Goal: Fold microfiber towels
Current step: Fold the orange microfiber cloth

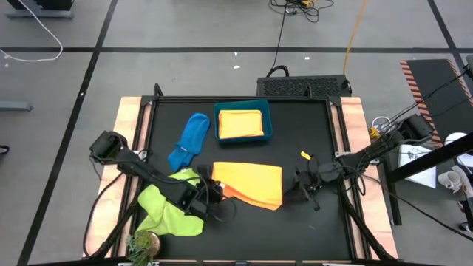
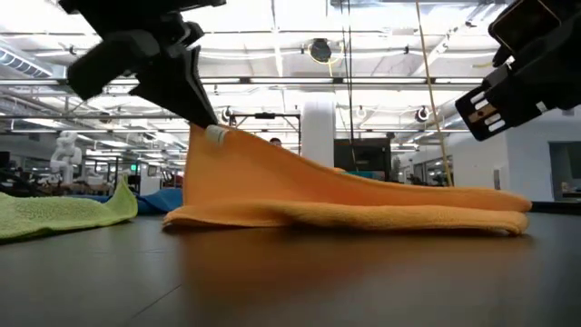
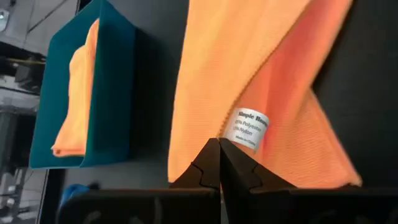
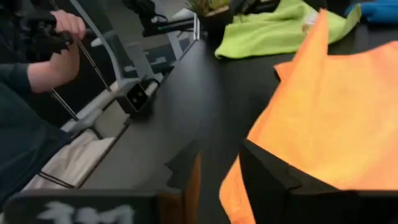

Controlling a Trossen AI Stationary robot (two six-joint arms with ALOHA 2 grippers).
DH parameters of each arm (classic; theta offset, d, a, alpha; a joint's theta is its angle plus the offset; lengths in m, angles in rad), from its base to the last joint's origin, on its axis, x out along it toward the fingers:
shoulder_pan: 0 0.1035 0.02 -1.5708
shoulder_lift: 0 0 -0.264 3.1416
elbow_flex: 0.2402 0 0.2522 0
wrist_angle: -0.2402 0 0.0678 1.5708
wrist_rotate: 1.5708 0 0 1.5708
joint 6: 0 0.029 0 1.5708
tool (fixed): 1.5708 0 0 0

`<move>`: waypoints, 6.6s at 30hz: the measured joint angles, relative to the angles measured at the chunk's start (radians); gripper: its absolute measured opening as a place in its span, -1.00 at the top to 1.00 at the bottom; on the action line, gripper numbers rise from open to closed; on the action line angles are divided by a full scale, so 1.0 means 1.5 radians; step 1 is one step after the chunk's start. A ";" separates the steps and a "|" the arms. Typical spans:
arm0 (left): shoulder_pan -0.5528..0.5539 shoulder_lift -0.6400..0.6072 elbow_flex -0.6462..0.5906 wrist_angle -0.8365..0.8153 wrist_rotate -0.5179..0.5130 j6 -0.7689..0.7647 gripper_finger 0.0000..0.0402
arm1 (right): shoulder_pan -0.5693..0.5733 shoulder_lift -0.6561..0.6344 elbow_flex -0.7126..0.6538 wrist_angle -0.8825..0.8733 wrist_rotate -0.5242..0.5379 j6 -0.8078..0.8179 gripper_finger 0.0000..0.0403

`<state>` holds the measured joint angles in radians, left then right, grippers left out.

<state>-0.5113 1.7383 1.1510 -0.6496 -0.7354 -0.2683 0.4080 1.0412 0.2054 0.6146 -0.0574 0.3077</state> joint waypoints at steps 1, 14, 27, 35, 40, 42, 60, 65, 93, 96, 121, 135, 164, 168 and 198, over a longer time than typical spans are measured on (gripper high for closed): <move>-0.002 -0.002 0.000 -0.001 0.005 0.001 1.00 | 0.000 0.000 0.000 -0.003 0.000 0.000 0.42; -0.012 0.035 0.000 0.015 0.169 -0.005 0.97 | 0.064 0.041 0.000 0.002 0.040 -0.021 0.35; -0.064 0.045 0.000 0.047 0.150 -0.022 0.77 | 0.070 0.084 0.000 0.056 0.041 -0.023 0.35; -0.094 0.046 0.000 0.061 0.141 -0.092 0.77 | 0.070 0.084 0.000 0.068 0.041 -0.022 0.35; -0.107 0.086 0.000 0.134 0.146 -0.079 0.77 | 0.070 0.084 0.000 0.077 0.040 -0.023 0.35; -0.110 0.110 0.000 0.188 0.154 -0.063 0.77 | 0.070 0.084 0.000 0.077 0.040 -0.023 0.35; -0.061 0.166 0.004 0.127 0.070 -0.090 0.77 | 0.070 0.084 0.001 0.077 0.040 -0.023 0.35; -0.055 0.165 0.005 0.105 0.080 -0.089 0.77 | 0.070 0.084 0.001 0.076 0.040 -0.023 0.35; -0.047 0.155 0.034 0.115 0.127 -0.098 0.65 | 0.069 0.084 0.001 0.076 0.043 -0.024 0.35; -0.044 0.155 0.035 0.148 0.135 -0.083 0.68 | 0.069 0.084 0.001 0.076 0.045 -0.026 0.35; -0.145 0.243 0.339 -0.120 -0.064 -0.039 1.00 | 0.069 0.084 0.000 0.076 0.059 -0.039 0.35; -0.119 0.320 0.391 -0.202 0.070 -0.151 0.56 | 0.069 0.084 0.000 0.076 0.060 -0.039 0.35; -0.036 0.321 0.316 -0.233 0.186 -0.201 0.59 | 0.070 0.084 0.000 0.076 0.073 -0.043 0.35; -0.012 0.319 0.314 -0.253 0.206 -0.212 0.65 | 0.070 0.084 0.000 0.076 0.074 -0.041 0.35; 0.015 0.316 0.312 -0.322 0.142 -0.212 0.21 | 0.070 0.084 0.000 0.076 0.075 -0.041 0.35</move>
<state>-0.4888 2.2130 1.6186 -1.1329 -0.5225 -0.5863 0.5125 1.1671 0.2054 0.7288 0.0547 0.2460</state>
